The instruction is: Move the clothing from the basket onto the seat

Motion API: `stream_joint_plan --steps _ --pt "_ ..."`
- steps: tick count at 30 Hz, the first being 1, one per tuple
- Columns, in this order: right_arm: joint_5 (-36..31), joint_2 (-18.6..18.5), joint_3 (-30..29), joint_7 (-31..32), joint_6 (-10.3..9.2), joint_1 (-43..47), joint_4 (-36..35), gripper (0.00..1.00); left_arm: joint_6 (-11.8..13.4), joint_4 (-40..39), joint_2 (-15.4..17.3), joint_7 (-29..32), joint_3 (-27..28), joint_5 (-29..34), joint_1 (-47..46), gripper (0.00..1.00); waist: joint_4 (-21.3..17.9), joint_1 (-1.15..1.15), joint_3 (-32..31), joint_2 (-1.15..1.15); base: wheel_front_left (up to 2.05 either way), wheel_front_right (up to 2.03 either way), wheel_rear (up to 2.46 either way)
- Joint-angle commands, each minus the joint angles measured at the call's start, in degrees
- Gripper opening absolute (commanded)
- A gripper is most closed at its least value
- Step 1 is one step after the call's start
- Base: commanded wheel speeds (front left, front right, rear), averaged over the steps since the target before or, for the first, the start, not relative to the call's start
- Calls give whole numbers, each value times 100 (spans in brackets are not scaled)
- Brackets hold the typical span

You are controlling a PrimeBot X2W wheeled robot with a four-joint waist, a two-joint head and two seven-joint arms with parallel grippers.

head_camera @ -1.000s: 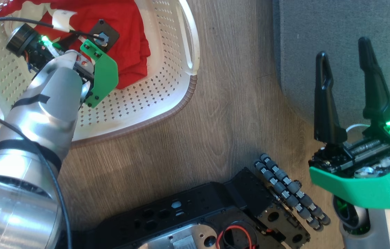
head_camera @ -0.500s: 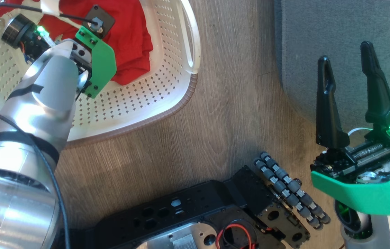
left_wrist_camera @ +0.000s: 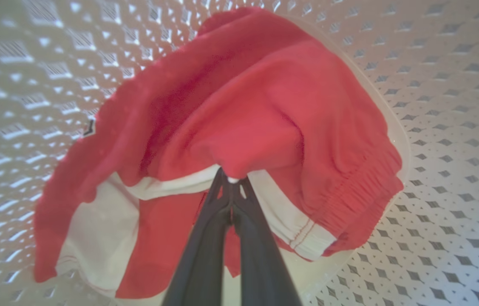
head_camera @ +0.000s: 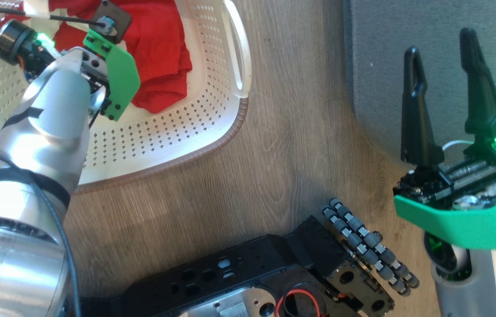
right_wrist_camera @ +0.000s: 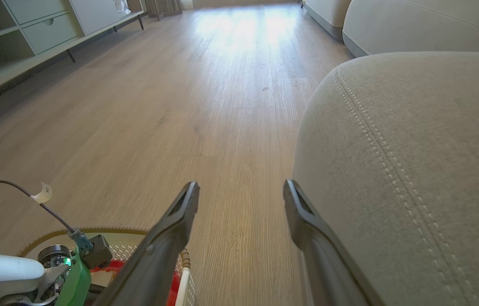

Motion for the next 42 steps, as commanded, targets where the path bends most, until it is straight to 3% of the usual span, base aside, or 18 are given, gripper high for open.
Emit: stream_joint_plan --steps 1,8,25,38,42 --pt "76 -36 86 -37 -1 102 -97 100 72 -65 184 -98 116 -71 189 0 -46 0 -85 0 0 0 0" --pt "183 -36 14 -37 -1 -293 433 100 103 -65 184 -434 192 -271 405 0 -21 0 -467 0 0 0 0" --pt "24 -36 -148 -37 -1 -159 1346 100 191 -230 -154 -1222 455 -878 1512 0 485 0 -2475 0 0 0 0" --pt "-134 -36 -284 -37 -1 124 1746 100 411 -2501 -230 -1237 1042 -1089 2613 0 915 0 -3511 0 0 0 0" --pt "-152 -36 -364 -37 -1 237 1952 100 362 -3376 -282 -1237 1331 -1006 3090 0 1070 0 -3939 0 0 0 0"
